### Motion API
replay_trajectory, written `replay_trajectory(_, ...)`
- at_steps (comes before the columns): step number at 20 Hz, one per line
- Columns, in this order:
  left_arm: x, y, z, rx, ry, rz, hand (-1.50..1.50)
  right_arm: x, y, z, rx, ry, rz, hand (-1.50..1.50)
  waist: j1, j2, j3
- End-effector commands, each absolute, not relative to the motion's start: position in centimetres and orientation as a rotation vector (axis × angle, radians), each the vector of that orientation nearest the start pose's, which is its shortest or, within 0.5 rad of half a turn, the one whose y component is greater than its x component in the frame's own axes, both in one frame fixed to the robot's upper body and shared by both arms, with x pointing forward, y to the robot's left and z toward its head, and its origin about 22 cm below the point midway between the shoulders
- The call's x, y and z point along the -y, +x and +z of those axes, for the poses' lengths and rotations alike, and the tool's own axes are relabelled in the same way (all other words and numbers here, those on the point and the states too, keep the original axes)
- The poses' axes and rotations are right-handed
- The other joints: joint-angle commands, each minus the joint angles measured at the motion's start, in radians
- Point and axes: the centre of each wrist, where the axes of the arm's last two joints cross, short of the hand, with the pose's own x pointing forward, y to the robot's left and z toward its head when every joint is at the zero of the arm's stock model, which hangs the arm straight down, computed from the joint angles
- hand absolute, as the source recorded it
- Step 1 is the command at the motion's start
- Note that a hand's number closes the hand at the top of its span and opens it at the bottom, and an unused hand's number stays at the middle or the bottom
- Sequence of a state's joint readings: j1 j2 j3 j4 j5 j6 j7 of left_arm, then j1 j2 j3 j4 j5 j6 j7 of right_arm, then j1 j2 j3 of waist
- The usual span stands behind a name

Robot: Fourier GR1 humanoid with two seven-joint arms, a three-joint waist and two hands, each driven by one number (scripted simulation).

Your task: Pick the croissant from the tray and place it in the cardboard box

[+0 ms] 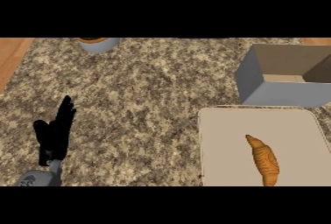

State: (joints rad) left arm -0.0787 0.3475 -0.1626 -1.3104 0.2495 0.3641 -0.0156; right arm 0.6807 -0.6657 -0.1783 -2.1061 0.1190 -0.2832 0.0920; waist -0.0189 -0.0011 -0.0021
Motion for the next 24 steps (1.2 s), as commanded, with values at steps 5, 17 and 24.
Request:
replay_trajectory(5,-26.8,26.3,-2.6,1.392,0.332,0.063,0.00,34.6,10.9,15.8,1.174,-0.849,0.546,-1.50,0.015,0.003,0.001)
replay_trajectory(17,-27.9,26.6,-1.9,1.401,0.318,0.067,0.00,28.4,13.5,14.7,0.881,-0.795,0.654,-1.50,0.027,0.003,0.001)
replay_trajectory(24,-28.1,27.0,-2.4,1.380,0.320,0.060,0.00,27.0,14.4,14.4,0.881,-0.759,0.642,-1.50,0.014,0.001,0.002)
